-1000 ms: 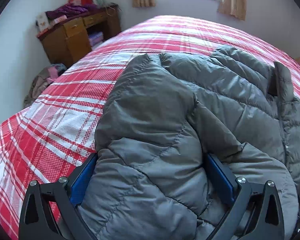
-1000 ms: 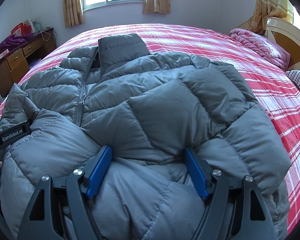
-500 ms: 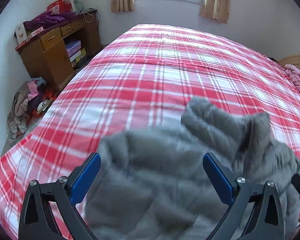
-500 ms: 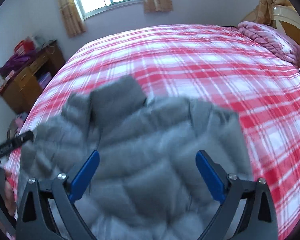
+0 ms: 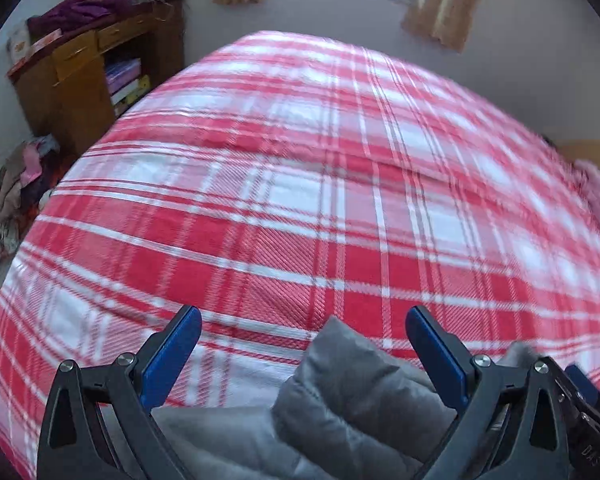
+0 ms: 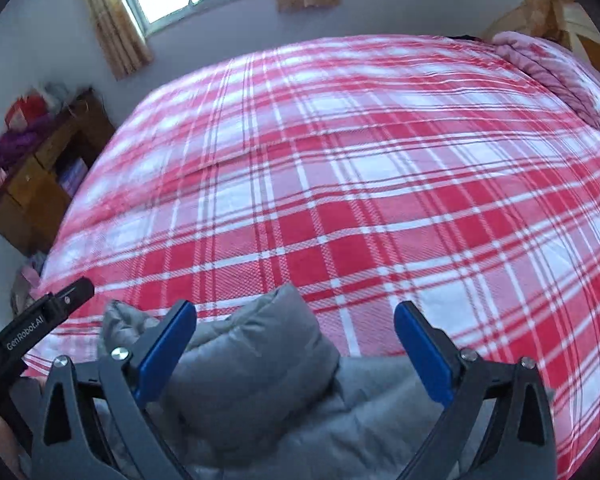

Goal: Fold large clothes
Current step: 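Grasp the jacket hem with both grippers and lift it toward the collar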

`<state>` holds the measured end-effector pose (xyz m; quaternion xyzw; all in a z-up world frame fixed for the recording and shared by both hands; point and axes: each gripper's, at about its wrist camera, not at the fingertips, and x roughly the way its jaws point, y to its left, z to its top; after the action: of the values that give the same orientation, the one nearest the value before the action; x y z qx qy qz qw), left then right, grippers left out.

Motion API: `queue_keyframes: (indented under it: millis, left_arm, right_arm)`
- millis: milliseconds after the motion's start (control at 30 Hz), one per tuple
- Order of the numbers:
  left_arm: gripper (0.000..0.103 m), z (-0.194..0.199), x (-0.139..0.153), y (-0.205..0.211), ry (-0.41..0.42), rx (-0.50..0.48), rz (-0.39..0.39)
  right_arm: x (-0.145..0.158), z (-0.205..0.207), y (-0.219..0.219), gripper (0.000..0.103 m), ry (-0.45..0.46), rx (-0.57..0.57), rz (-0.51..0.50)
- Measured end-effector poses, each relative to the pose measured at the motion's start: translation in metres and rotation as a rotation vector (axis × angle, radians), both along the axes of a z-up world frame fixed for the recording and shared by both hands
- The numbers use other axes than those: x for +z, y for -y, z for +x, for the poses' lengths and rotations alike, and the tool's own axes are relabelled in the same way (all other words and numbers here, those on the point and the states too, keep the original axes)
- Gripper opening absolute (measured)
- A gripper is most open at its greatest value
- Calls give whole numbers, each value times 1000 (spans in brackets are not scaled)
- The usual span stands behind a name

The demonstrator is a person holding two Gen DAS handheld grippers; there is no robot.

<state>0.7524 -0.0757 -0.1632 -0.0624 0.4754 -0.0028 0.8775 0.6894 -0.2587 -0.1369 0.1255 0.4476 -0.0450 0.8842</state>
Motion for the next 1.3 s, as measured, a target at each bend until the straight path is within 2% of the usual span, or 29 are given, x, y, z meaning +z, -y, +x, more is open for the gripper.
queue_keyframes:
  millis: [67, 100, 133, 167, 200, 267, 333, 400, 500, 567, 700, 800, 867, 967, 1100, 1200, 1300]
  left_arm:
    - [101, -1, -12, 7, -10, -48, 16]
    - [86, -5, -16, 8, -11, -73, 16]
    - [55, -9, -18, 8, -17, -109, -5]
    - [40, -14, -19, 6, -36, -149, -41]
    - [28, -18, -17, 4, -38, -165, -68]
    - [17, -35, -4, 0, 13, -201, -70]
    - [10, -57, 13, -6, 63, -243, -57]
    - [8, -77, 26, -16, 108, -255, -74]
    - [7, -111, 36, -25, 172, -287, -42]
    - [6, -128, 36, -29, 184, -299, -32]
    - [5, -156, 19, -35, 195, -300, -13]
    - [5, -159, -9, -37, 144, -284, 0]
    - [5, -157, -25, -38, 119, -264, 17]
    - [5, -160, -31, -36, 132, -253, 57]
    - [6, -172, -34, -30, 160, -276, 129]
    - [6, -175, -29, -30, 176, -275, 156]
    - [6, -183, -7, -31, 205, -271, 165]
  right_arm:
    - [-12, 5, -2, 101, -26, 22, -33]
    - [-17, 6, -2, 101, -35, 34, -49]
    - [-21, 3, -2, 95, -42, 56, -61]
    - [-21, -1, 0, 80, -40, 80, -62]
    - [-21, -7, 2, 72, -38, 114, -52]
    - [-18, -18, 8, 38, -38, 148, -25]
    - [-10, -33, 17, 18, -18, 170, 2]
    - [-2, -47, 22, 14, 0, 188, 13]
    - [11, -73, 28, 10, 40, 220, 22]
    - [16, -90, 28, 9, 65, 241, 9]
    - [14, -122, 25, 8, 109, 271, -50]
    - [-1, -136, 27, 7, 107, 275, -84]
    - [-17, -137, 29, 7, 76, 271, -90]
    - [-37, -131, 34, 7, 54, 251, -110]
    - [-44, -125, 38, 6, 41, 227, -135]
    - [-47, -124, 39, 6, 34, 220, -165]
    - [-47, -128, 39, 7, 40, 234, -177]
